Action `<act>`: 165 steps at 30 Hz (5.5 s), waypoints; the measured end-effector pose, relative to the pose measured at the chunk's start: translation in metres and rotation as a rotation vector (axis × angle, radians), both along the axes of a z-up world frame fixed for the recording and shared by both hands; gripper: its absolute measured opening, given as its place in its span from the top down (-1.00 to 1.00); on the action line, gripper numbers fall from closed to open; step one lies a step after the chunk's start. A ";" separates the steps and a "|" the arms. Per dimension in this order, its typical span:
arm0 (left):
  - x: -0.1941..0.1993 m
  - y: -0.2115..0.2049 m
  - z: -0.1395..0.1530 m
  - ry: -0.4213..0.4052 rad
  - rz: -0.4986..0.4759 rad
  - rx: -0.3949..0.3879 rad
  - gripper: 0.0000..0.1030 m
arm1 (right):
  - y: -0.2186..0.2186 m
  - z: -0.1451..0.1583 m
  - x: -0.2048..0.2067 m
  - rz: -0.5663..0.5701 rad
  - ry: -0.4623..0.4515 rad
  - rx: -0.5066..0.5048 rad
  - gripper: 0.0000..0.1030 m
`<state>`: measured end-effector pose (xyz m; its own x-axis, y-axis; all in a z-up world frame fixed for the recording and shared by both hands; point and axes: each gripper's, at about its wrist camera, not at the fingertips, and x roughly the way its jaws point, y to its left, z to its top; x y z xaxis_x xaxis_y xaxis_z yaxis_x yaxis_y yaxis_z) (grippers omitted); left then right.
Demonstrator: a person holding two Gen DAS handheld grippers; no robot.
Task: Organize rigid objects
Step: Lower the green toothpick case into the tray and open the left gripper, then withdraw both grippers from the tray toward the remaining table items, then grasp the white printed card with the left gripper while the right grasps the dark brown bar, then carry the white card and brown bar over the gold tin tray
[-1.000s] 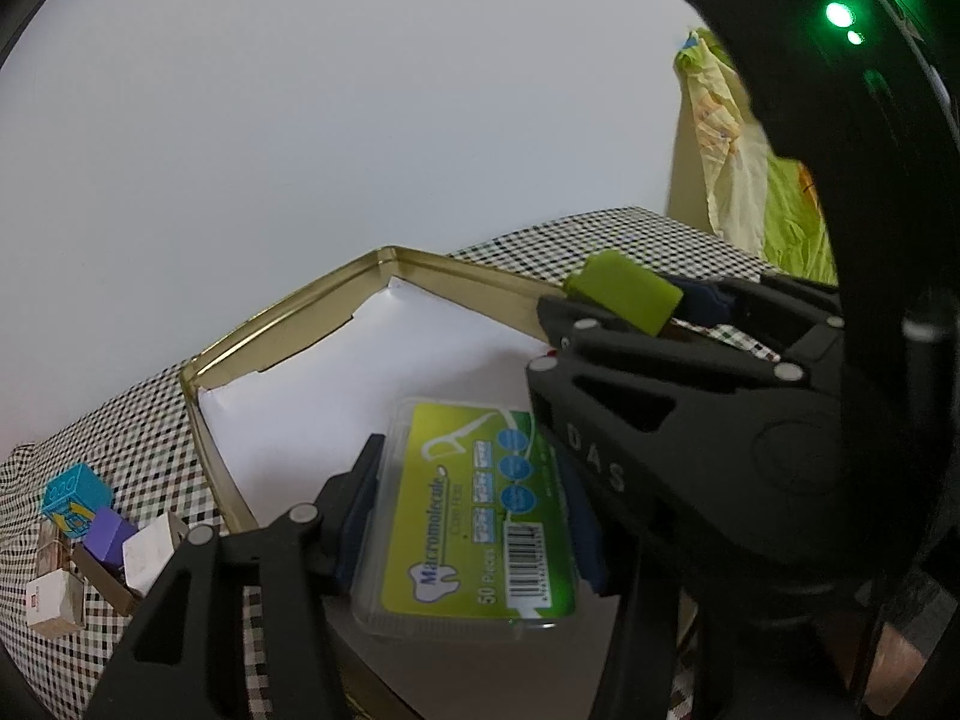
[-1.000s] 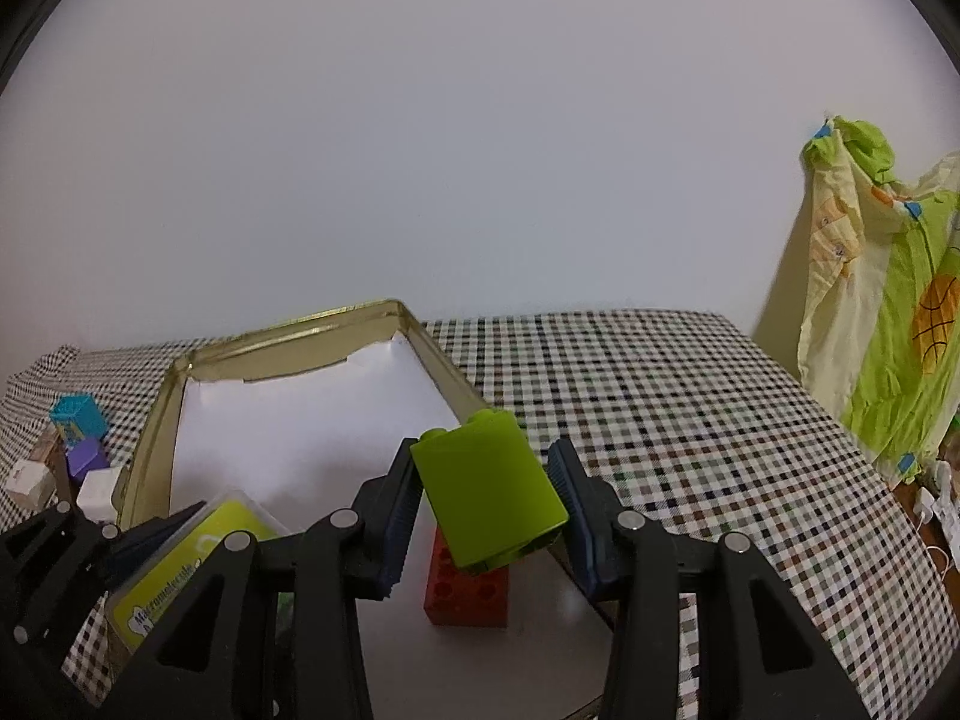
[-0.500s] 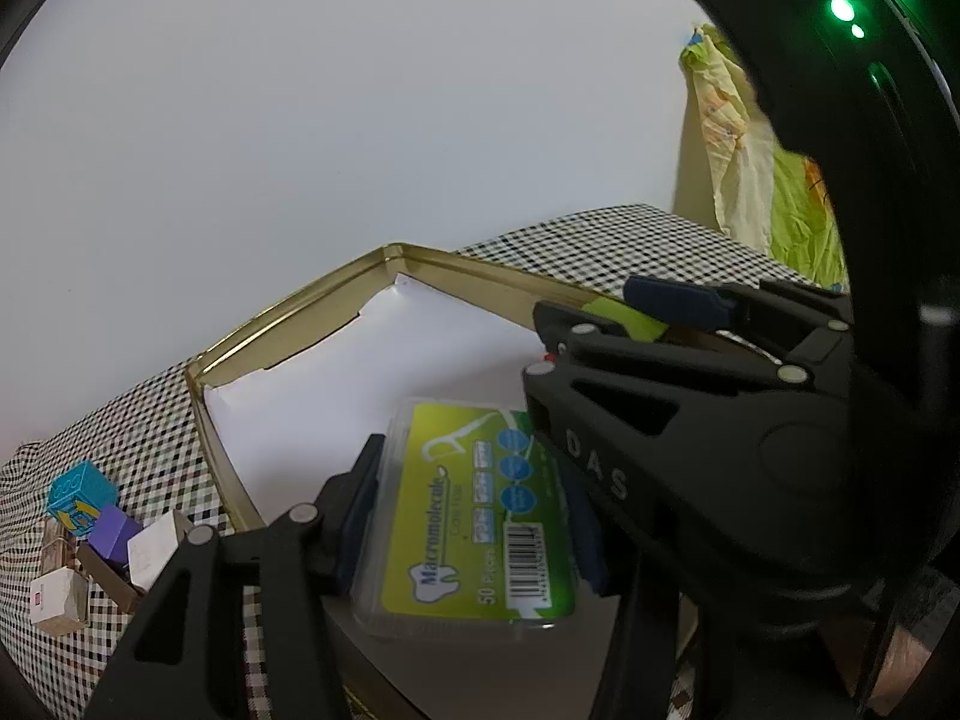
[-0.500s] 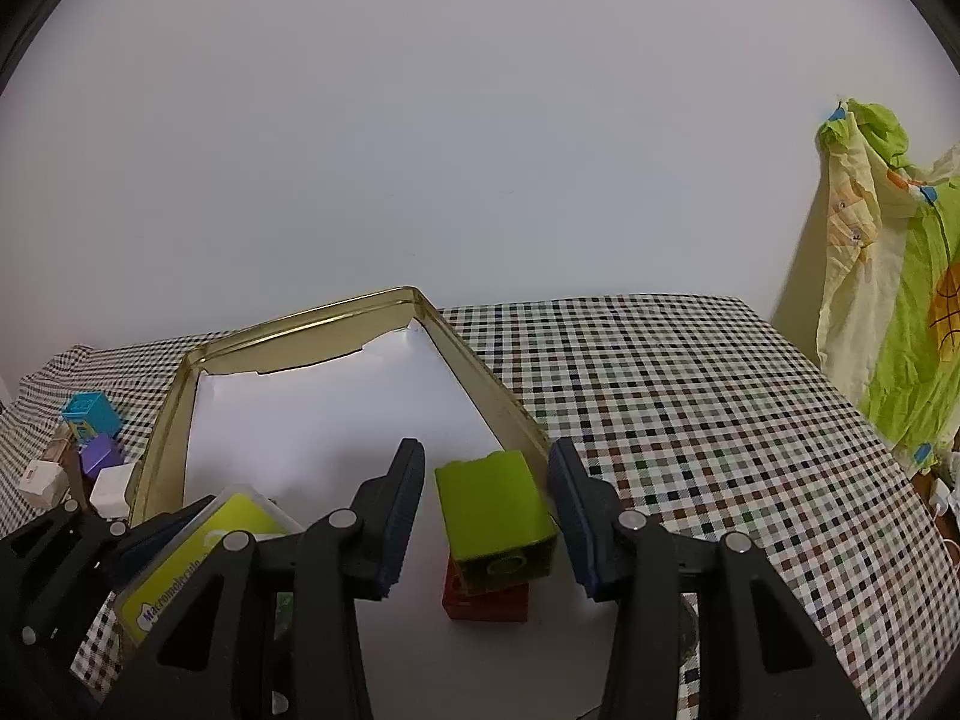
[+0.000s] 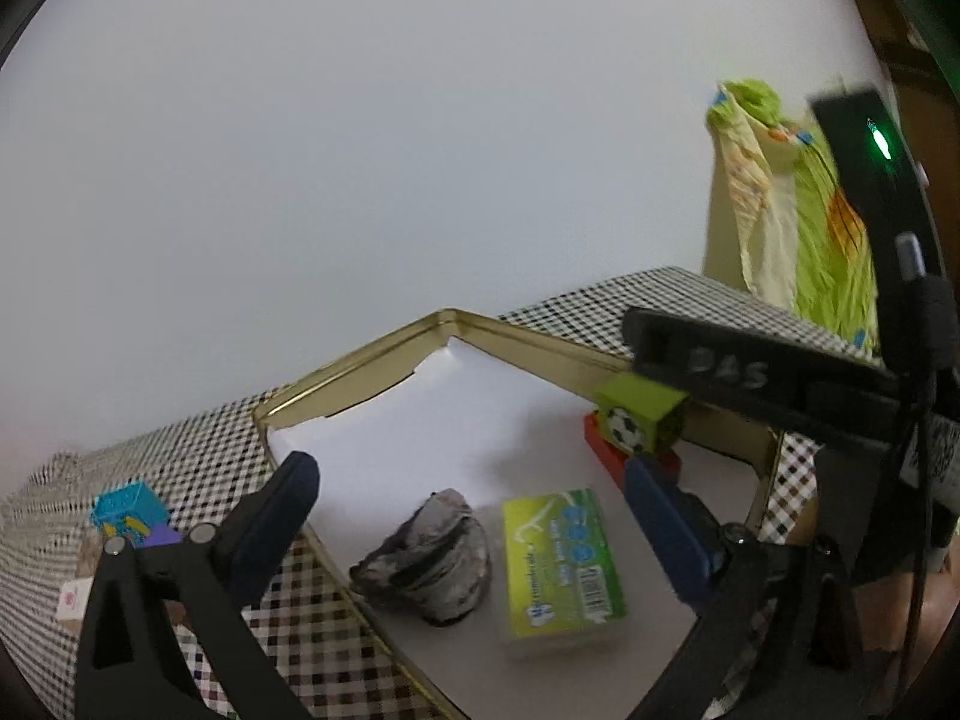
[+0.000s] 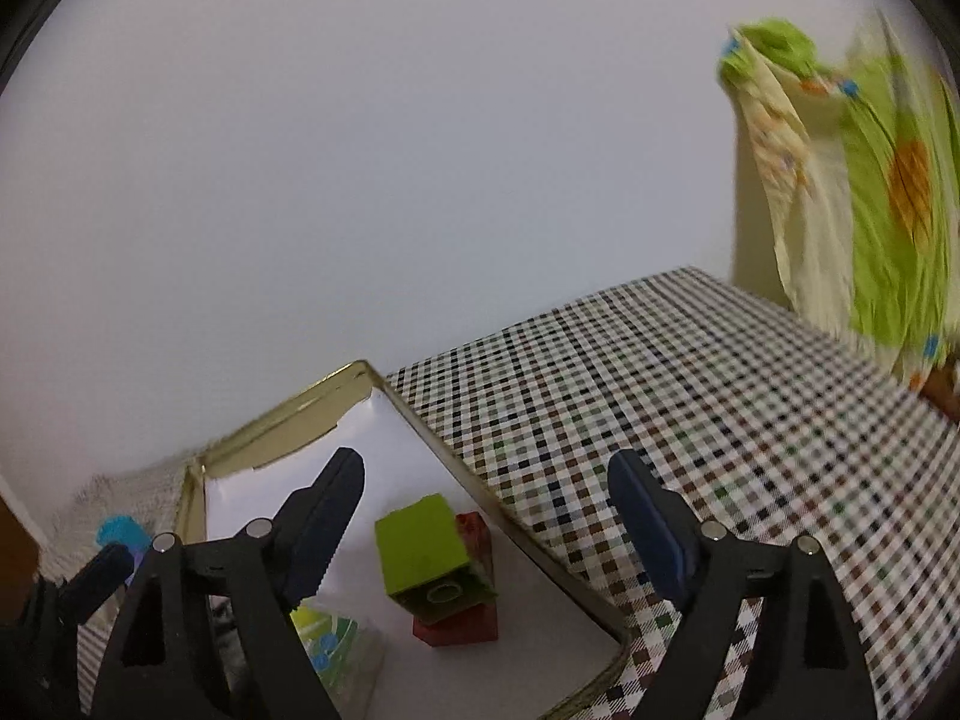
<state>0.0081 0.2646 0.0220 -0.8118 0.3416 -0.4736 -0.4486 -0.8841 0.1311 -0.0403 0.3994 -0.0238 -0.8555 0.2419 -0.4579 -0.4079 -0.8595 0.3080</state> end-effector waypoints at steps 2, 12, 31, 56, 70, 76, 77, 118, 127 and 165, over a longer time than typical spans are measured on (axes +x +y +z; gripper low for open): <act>-0.003 -0.005 0.000 -0.012 0.017 0.019 -0.99 | 0.002 -0.002 -0.001 -0.001 0.008 -0.019 -0.65; -0.009 -0.026 0.002 0.019 0.106 0.045 -0.99 | -0.017 0.015 0.027 -0.115 0.175 0.164 -0.69; -0.009 -0.075 0.005 0.128 0.243 0.035 -0.99 | -0.053 0.018 0.050 -0.204 0.240 0.326 -0.84; -0.022 -0.165 -0.002 0.050 0.328 0.061 -0.99 | -0.155 0.020 0.030 -0.061 0.244 0.307 -0.84; -0.055 -0.258 -0.010 -0.027 0.491 0.064 -0.99 | -0.213 0.009 -0.022 0.151 0.128 0.281 -0.84; -0.065 -0.288 -0.013 -0.034 0.579 0.048 -0.99 | -0.234 0.005 -0.046 0.255 0.053 0.289 -0.84; -0.065 -0.293 -0.013 -0.039 0.590 0.048 -0.99 | -0.239 0.003 -0.051 0.276 0.028 0.289 -0.84; -0.071 -0.307 -0.016 -0.214 0.434 0.080 -0.99 | -0.299 -0.045 -0.107 0.763 -0.339 0.148 0.66; -0.074 -0.276 -0.030 -0.286 0.312 0.067 -0.99 | -0.284 -0.014 -0.051 0.628 -0.159 0.306 0.66; -0.074 -0.312 -0.013 -0.110 0.577 0.163 -0.58 | -0.248 -0.010 -0.070 0.551 -0.033 0.168 0.66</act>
<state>-0.0659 -0.0472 0.0092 -0.8368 -0.0644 -0.5438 0.1061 -0.9933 -0.0457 -0.1105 0.1516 -0.0334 -0.8619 -0.1633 -0.4800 0.1065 -0.9839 0.1435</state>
